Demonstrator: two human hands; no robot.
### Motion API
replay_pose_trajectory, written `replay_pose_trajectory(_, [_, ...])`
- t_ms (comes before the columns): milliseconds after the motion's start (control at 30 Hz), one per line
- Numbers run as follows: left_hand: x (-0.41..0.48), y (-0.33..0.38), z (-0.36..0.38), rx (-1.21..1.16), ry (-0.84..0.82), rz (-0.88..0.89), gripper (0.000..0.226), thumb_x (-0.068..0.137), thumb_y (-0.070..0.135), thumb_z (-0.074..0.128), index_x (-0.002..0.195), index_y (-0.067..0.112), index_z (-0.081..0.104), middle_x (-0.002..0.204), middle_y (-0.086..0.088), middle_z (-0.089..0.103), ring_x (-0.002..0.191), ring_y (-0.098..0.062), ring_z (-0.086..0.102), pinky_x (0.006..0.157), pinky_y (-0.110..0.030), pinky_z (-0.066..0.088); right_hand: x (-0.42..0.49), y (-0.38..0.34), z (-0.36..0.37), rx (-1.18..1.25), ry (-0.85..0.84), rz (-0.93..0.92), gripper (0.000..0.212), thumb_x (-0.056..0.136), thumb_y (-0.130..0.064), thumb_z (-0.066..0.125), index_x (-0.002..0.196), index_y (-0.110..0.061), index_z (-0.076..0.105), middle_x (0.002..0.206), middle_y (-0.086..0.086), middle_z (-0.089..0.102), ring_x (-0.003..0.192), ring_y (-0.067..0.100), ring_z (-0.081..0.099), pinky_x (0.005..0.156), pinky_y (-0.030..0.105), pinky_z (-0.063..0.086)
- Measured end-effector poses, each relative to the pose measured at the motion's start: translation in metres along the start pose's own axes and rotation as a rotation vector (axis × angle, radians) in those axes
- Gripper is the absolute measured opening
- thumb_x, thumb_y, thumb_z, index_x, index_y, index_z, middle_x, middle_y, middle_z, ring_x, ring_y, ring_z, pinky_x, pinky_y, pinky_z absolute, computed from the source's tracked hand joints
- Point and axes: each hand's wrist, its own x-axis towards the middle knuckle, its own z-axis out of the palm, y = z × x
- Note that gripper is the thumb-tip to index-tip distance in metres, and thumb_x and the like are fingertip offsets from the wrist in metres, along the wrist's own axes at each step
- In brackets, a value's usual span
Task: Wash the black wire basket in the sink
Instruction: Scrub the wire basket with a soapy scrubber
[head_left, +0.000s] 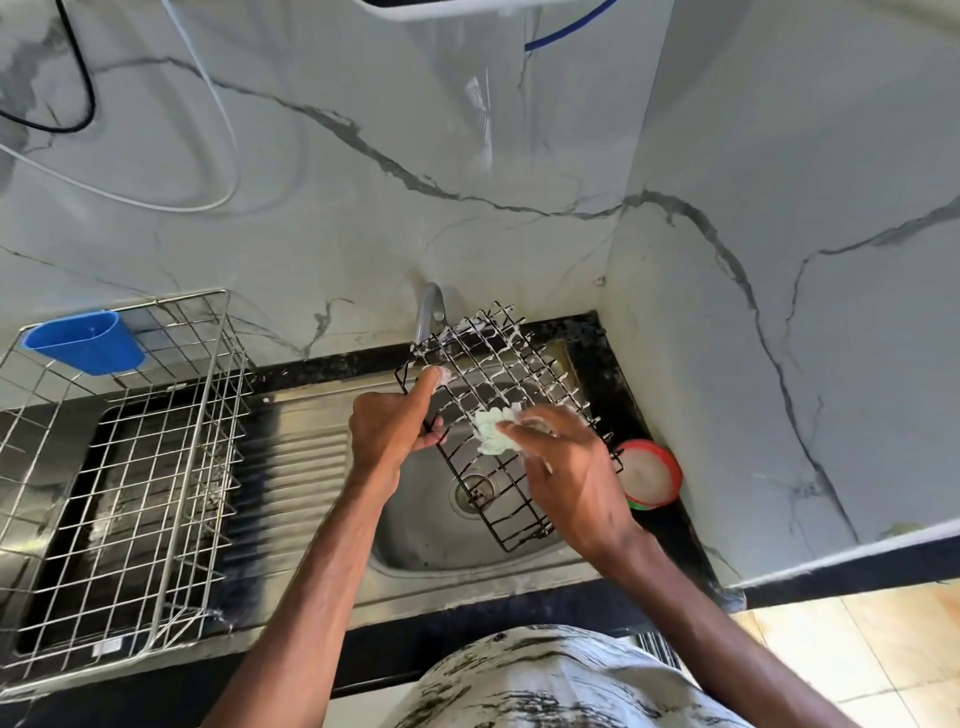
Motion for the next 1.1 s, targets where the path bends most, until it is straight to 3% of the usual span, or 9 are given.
replay_pose_trajectory(100, [0.003, -0.002, 0.001, 0.026, 0.013, 0.019, 0.068, 0.065, 0.052, 0.086, 0.086, -0.012, 0.074, 0.087, -0.030, 0.075, 0.079, -0.037, 0.078, 0.057, -0.034, 0.064, -0.002, 0.005, -0.007, 0.015, -0.105, 0.016, 0.036, 0.090, -0.002, 0.067, 0.124, -0.013, 0.071, 0.130, 0.008, 0.055, 0.117, 0.023, 0.059, 0.086, 0.041, 0.060])
replay_pose_trajectory(200, [0.007, -0.001, 0.002, 0.024, 0.029, 0.001, 0.053, 0.079, 0.045, 0.086, 0.083, -0.007, 0.074, 0.087, -0.029, 0.075, 0.080, -0.036, 0.078, 0.054, -0.030, 0.062, -0.003, 0.001, -0.016, 0.119, -0.154, 0.106, 0.038, 0.093, -0.036, 0.070, 0.127, -0.017, 0.067, 0.137, -0.001, 0.043, 0.118, 0.007, 0.055, 0.099, 0.019, 0.050])
replay_pose_trajectory(300, [0.007, 0.001, 0.004, 0.038, 0.015, -0.001, 0.049, 0.081, 0.044, 0.085, 0.084, -0.004, 0.075, 0.083, -0.025, 0.076, 0.076, -0.033, 0.079, 0.053, -0.028, 0.061, 0.010, 0.002, -0.016, 0.113, -0.099, 0.178, 0.024, 0.090, -0.020, 0.074, 0.114, -0.017, 0.073, 0.132, -0.002, 0.052, 0.096, 0.005, 0.065, 0.083, -0.001, 0.044])
replay_pose_trajectory(433, [0.009, 0.003, 0.007, 0.044, 0.005, 0.010, 0.052, 0.075, 0.046, 0.087, 0.083, -0.004, 0.075, 0.083, -0.023, 0.076, 0.069, -0.027, 0.076, 0.051, -0.027, 0.060, 0.023, 0.001, -0.013, 0.037, -0.146, 0.167, 0.036, 0.088, -0.007, 0.075, 0.122, -0.011, 0.066, 0.117, 0.007, 0.067, 0.097, 0.016, 0.069, 0.069, -0.003, 0.039])
replay_pose_trajectory(567, [0.011, 0.003, 0.004, 0.012, -0.013, 0.015, 0.080, 0.060, 0.057, 0.083, 0.100, -0.011, 0.072, 0.083, -0.021, 0.074, 0.066, -0.022, 0.073, 0.052, -0.027, 0.060, 0.026, -0.005, -0.010, -0.037, -0.164, 0.064, 0.043, 0.088, 0.001, 0.072, 0.129, -0.010, 0.066, 0.122, 0.018, 0.063, 0.091, 0.023, 0.071, 0.066, 0.010, 0.053])
replay_pose_trajectory(733, [0.017, 0.001, 0.004, -0.008, -0.003, 0.012, 0.068, 0.061, 0.055, 0.085, 0.093, -0.004, 0.074, 0.077, -0.015, 0.072, 0.066, -0.021, 0.073, 0.055, -0.029, 0.062, 0.022, -0.020, 0.000, -0.129, -0.137, 0.061, 0.043, 0.080, 0.019, 0.061, 0.111, -0.008, 0.073, 0.111, 0.014, 0.065, 0.075, 0.021, 0.072, 0.061, 0.026, 0.062])
replay_pose_trajectory(833, [0.026, -0.004, 0.001, 0.012, -0.032, -0.013, 0.052, 0.076, 0.057, 0.082, 0.094, 0.008, 0.076, 0.082, -0.016, 0.075, 0.062, -0.017, 0.073, 0.054, -0.025, 0.060, 0.018, -0.024, 0.005, -0.009, -0.143, 0.039, 0.053, 0.080, 0.020, 0.060, 0.120, -0.013, 0.071, 0.112, 0.008, 0.066, 0.077, 0.019, 0.071, 0.061, 0.026, 0.061])
replay_pose_trajectory(1000, [0.029, 0.002, -0.005, 0.031, -0.042, -0.005, 0.051, 0.074, 0.055, 0.083, 0.091, 0.007, 0.075, 0.089, -0.021, 0.077, 0.071, -0.025, 0.077, 0.053, -0.026, 0.060, 0.033, 0.007, -0.007, 0.008, 0.033, -0.013, 0.037, 0.086, 0.014, 0.061, 0.110, -0.009, 0.076, 0.105, 0.009, 0.074, 0.086, 0.015, 0.071, 0.069, 0.022, 0.062])
replay_pose_trajectory(1100, [0.028, 0.006, -0.006, 0.027, -0.034, 0.001, 0.050, 0.071, 0.054, 0.084, 0.089, 0.008, 0.075, 0.092, -0.023, 0.078, 0.076, -0.027, 0.080, 0.054, -0.028, 0.061, 0.048, 0.047, -0.017, -0.040, 0.204, 0.120, 0.038, 0.080, 0.016, 0.070, 0.109, -0.008, 0.077, 0.108, 0.009, 0.074, 0.094, 0.013, 0.067, 0.088, 0.005, 0.049])
